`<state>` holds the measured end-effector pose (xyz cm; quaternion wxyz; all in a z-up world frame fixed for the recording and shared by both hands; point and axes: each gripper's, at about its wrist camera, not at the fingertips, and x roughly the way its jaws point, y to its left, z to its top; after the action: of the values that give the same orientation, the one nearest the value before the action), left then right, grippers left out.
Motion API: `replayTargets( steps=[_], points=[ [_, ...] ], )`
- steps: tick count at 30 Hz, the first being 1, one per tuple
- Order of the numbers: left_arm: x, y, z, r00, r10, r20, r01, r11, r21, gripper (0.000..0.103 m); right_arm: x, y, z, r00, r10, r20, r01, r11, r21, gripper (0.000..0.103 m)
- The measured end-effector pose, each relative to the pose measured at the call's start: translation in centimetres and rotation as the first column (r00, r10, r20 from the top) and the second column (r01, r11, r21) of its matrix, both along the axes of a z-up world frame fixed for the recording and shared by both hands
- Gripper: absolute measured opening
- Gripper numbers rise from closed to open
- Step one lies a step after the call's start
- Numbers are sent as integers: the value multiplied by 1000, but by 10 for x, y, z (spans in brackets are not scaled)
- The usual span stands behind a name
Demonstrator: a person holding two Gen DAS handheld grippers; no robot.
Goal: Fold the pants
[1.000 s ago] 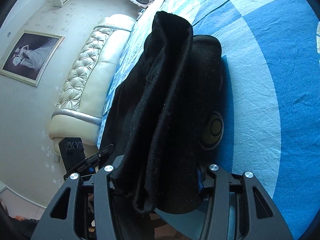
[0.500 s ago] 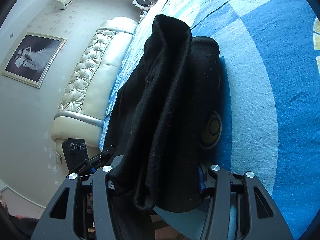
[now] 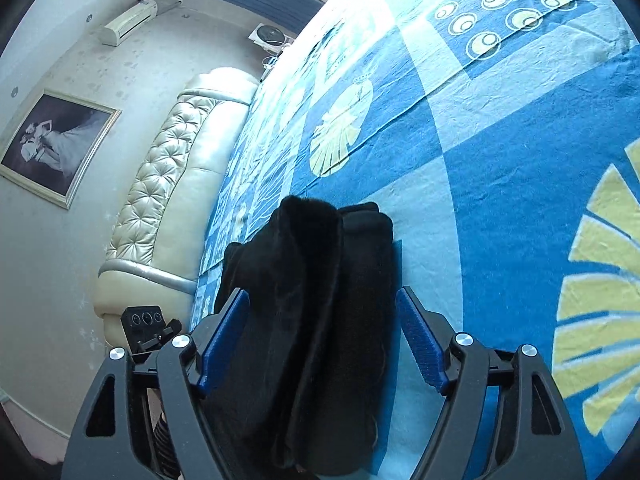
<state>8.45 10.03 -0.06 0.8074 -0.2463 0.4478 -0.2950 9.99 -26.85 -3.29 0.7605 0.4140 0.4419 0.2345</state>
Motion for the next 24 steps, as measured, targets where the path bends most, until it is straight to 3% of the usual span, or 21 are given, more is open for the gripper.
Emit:
replayTargets(
  steps=[5, 8, 10, 12, 16, 18, 20, 24],
  points=[
    [39, -10, -19, 998, 9, -69, -8, 1000, 9, 84, 30, 16, -10, 1000, -3, -20, 3, 1000, -9, 79],
    [50, -15, -25, 997, 6, -75, -5, 1000, 17, 87, 36, 29, -6, 999, 46, -1, -46, 999, -30, 81],
    [52, -18, -30, 997, 12, -82, -11, 1000, 21, 88, 36, 40, -4, 996, 89, 0, -89, 993, -72, 77],
    [53, -19, -35, 996, 23, -90, -21, 999, 27, 86, 36, 48, -5, 994, 105, -10, -105, 989, -103, 59],
    [52, -18, -37, 995, 28, -97, -22, 998, 66, 71, 35, 46, -9, 995, 96, -8, -97, 992, -84, 54],
    [53, -9, -38, 993, 22, -112, -20, 1000, 14, 71, 35, 46, -10, 996, 93, -9, -94, 992, -83, 54],
    [56, 6, -44, 987, 15, -161, -29, 996, -89, 73, 35, 45, -12, 996, 93, -10, -94, 992, -81, 54],
    [65, 39, -60, 968, 35, -249, -99, 963, -252, 74, 33, 45, -12, 996, 88, -4, -88, 993, -73, 54]
  ],
)
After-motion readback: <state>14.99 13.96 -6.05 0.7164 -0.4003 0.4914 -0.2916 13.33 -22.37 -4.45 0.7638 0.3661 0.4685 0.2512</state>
